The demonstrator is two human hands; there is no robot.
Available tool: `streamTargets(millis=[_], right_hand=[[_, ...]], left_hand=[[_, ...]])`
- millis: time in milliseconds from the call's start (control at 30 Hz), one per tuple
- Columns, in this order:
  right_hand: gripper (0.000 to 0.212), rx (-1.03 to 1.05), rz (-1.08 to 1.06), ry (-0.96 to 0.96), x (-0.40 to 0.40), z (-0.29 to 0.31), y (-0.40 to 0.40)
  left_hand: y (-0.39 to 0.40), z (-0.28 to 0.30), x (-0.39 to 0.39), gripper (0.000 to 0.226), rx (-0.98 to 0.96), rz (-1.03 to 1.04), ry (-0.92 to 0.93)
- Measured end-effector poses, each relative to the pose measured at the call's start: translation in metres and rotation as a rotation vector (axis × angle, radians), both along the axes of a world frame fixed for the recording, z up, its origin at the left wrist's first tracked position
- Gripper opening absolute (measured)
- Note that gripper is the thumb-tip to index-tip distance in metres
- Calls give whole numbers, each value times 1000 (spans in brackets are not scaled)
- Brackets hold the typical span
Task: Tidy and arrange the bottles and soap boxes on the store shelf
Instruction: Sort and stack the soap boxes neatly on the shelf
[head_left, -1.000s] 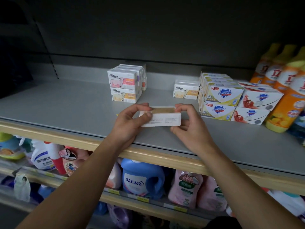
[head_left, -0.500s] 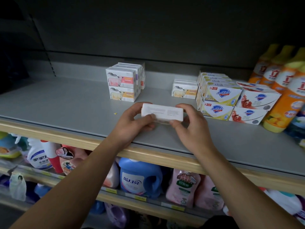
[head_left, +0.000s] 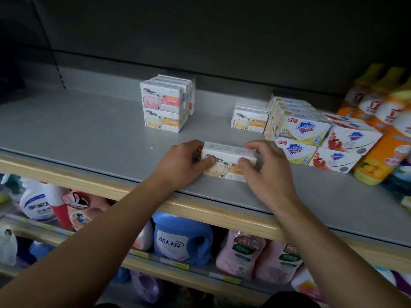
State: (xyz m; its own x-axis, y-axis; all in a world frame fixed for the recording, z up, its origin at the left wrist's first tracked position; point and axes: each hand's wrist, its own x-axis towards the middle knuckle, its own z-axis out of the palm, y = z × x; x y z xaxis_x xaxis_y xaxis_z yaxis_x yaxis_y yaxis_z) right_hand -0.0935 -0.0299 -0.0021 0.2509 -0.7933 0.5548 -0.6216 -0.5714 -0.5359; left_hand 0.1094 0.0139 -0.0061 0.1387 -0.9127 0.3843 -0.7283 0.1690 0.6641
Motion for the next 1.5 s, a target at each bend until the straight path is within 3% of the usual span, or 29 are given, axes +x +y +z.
streamTargets(millis=[200, 233, 300, 400, 533, 767, 933, 1267, 1400, 1500], right_hand=[[48, -126, 80, 527, 17, 28, -4], [49, -123, 63, 619, 21, 30, -4], [50, -100, 38, 712, 28, 31, -7], [53, -17, 60, 717, 32, 33, -17], [49, 7, -1, 699, 33, 35, -48], [49, -86, -266, 649, 48, 41, -124], [48, -97, -382, 779, 59, 32, -164], [47, -132, -423, 740, 55, 12, -187], [57, -59, -421, 747, 57, 12, -178], [62, -51, -382, 633, 62, 11, -158]], left_hand=[[-9, 10, 30, 28, 73, -174, 149], [-12, 9, 35, 27, 60, -139, 139], [-21, 6, 42, 31, 53, -13, -51], [-33, -2, 46, 46, 146, 35, -356], [-40, -13, 47, 69, 206, 42, -499], [-45, -20, 51, 66, 136, 69, -490], [-47, -20, 51, 63, 155, 75, -468], [-47, -20, 50, 62, 147, 84, -453], [-45, -19, 50, 62, 146, 91, -453], [-44, -19, 50, 63, 147, 89, -444]])
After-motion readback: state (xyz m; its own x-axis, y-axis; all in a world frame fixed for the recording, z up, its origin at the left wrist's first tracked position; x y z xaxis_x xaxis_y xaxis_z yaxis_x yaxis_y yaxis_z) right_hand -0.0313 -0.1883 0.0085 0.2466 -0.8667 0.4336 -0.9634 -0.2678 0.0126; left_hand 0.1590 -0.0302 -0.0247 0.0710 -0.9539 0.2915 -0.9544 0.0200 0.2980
